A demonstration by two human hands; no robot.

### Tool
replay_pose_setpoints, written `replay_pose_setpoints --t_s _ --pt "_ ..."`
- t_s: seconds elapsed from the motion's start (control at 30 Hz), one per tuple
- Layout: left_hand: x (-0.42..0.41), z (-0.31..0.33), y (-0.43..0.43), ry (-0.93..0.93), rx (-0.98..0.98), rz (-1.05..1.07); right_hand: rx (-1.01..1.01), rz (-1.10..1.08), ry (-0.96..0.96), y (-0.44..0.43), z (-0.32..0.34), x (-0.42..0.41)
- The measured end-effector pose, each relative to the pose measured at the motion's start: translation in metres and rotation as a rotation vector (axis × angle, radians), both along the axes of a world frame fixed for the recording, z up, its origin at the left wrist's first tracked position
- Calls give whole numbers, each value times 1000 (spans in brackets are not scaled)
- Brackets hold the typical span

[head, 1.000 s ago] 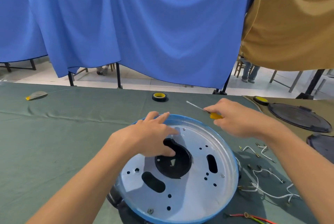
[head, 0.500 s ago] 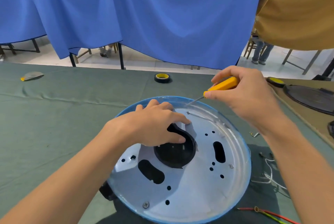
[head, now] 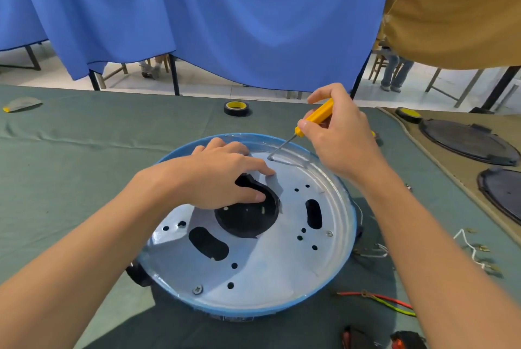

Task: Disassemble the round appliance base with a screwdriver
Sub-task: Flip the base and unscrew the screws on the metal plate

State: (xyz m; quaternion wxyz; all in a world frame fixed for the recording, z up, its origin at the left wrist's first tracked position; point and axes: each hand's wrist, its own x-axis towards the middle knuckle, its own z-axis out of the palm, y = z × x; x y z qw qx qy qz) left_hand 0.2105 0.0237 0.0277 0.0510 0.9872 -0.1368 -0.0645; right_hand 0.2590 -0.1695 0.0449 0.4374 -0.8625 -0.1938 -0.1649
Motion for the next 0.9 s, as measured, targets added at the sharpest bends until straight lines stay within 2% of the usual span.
replay_pose_setpoints --t_s 0.23,0.37,0.43,0.6,0.73,0.9 --pt "-3 0 -1 22 23 -23 -42 -47 -10 -3 -2 -1" --pt "-3 -1 -1 30 37 -36 -150 -55 -69 2 5 -6" --pt "-2 -1 -1 16 47 -51 -264 -33 -49 4 18 -5" --pt "-2 -4 1 -2 33 -51 -724 -41 14 20 60 7" --pt "-3 -8 1 -35 -12 -36 -890 -20 66 31 82 14" --pt "-3 -10 3 -172 -15 -73 -1070 23 173 43 96 23"
